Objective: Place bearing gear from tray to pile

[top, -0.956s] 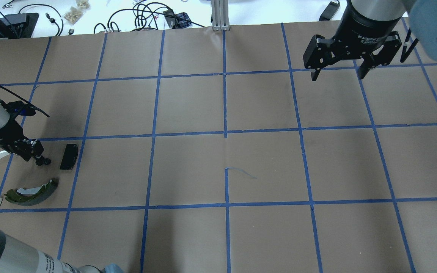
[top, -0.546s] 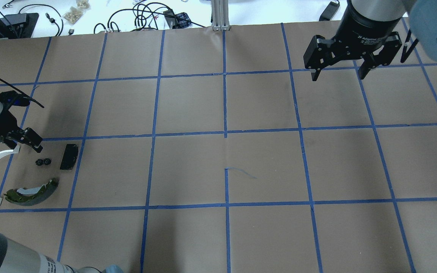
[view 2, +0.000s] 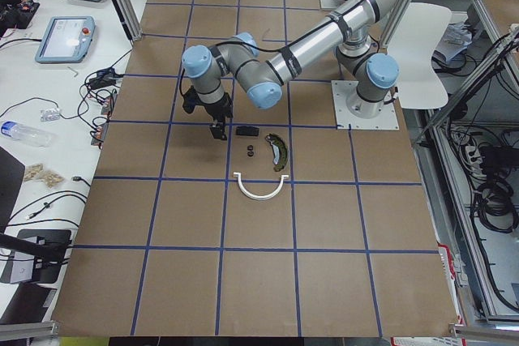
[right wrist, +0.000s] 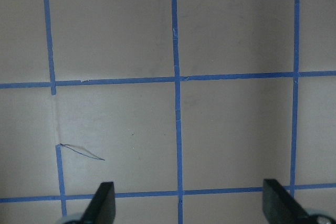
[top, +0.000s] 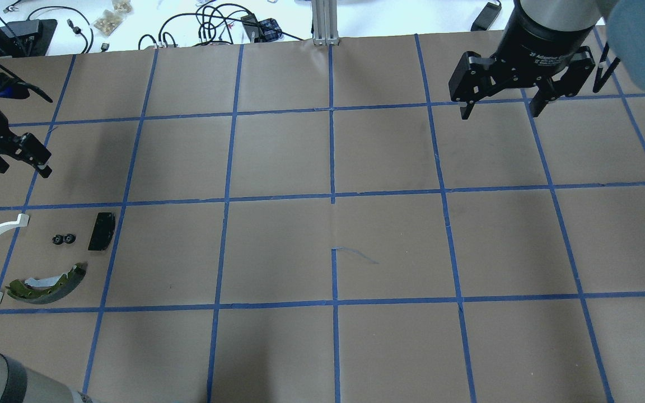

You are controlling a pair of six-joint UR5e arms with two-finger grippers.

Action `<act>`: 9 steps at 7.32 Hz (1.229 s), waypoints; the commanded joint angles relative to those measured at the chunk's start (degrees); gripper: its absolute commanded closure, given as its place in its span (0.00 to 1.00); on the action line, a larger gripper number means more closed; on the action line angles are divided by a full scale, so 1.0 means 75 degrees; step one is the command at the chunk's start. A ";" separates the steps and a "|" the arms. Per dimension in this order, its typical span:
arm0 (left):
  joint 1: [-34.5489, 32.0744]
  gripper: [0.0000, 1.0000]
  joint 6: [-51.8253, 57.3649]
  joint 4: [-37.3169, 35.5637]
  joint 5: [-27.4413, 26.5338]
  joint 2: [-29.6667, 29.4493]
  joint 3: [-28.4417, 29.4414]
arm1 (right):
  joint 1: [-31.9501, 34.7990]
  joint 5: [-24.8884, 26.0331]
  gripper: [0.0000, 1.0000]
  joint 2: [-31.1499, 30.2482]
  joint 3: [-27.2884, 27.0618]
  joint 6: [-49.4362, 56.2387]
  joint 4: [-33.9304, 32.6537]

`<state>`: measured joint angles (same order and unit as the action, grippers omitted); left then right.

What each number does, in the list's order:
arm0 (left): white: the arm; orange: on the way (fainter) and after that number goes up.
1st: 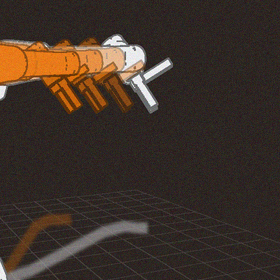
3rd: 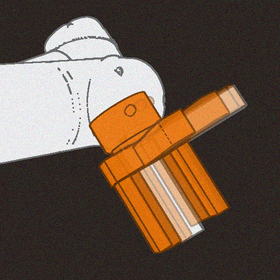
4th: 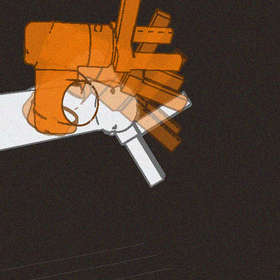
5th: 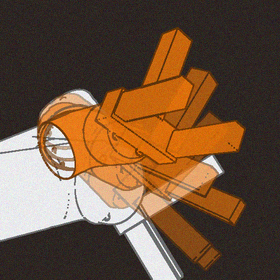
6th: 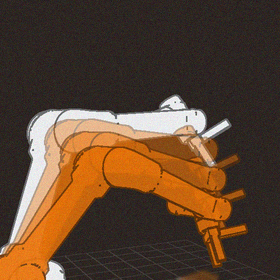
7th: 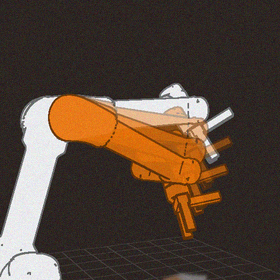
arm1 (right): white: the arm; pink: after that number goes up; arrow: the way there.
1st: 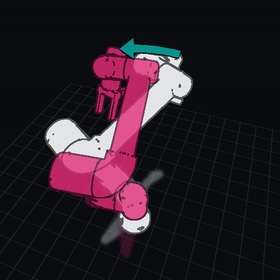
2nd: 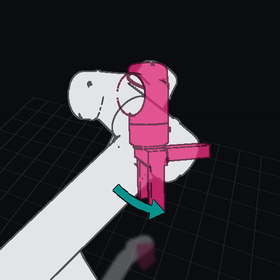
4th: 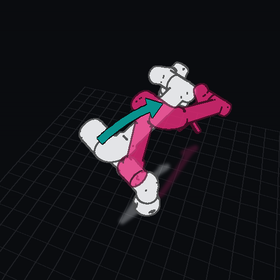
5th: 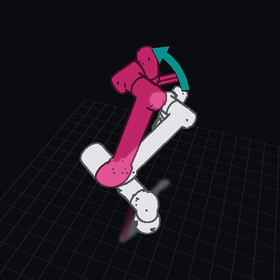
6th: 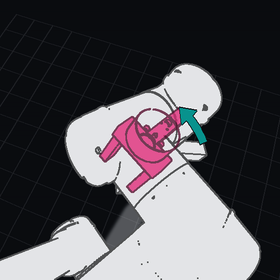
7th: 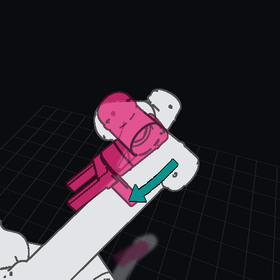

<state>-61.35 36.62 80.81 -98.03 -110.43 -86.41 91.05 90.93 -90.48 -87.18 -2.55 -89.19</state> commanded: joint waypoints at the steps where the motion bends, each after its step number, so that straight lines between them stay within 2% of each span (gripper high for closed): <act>1: -0.0584 0.00 -0.0603 0.0370 0.0051 0.0215 0.0341 | 0.0012 0.0005 0.00 0.0006 0.0000 0.0000 -0.0002; 2: -0.0795 0.00 -0.0942 0.0382 0.0052 0.0367 0.0341 | 0.0013 0.0005 0.00 0.0006 0.0000 0.0000 -0.0002; 4: -0.1484 0.00 -0.1552 0.0510 0.0785 0.0811 0.0353 | 0.0001 0.0005 0.00 0.0006 0.0000 0.0000 -0.0002; 5: -0.1929 0.00 -0.1984 0.0557 0.0755 0.0999 0.0341 | 0.0001 0.0005 0.00 0.0006 0.0000 0.0000 -0.0002; 7: -0.2831 0.00 -0.3061 0.1236 0.0778 0.1561 0.0213 | 0.0013 0.0016 0.00 0.0006 0.0000 0.0000 0.0009; 9: -0.3443 0.00 -0.3265 0.1785 0.0825 0.2135 0.0096 | 0.0012 0.0005 0.00 0.0006 0.0000 0.0000 0.0009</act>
<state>-84.14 13.45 91.42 -92.03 -97.29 -84.99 91.07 91.02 -90.44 -87.19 -2.55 -89.13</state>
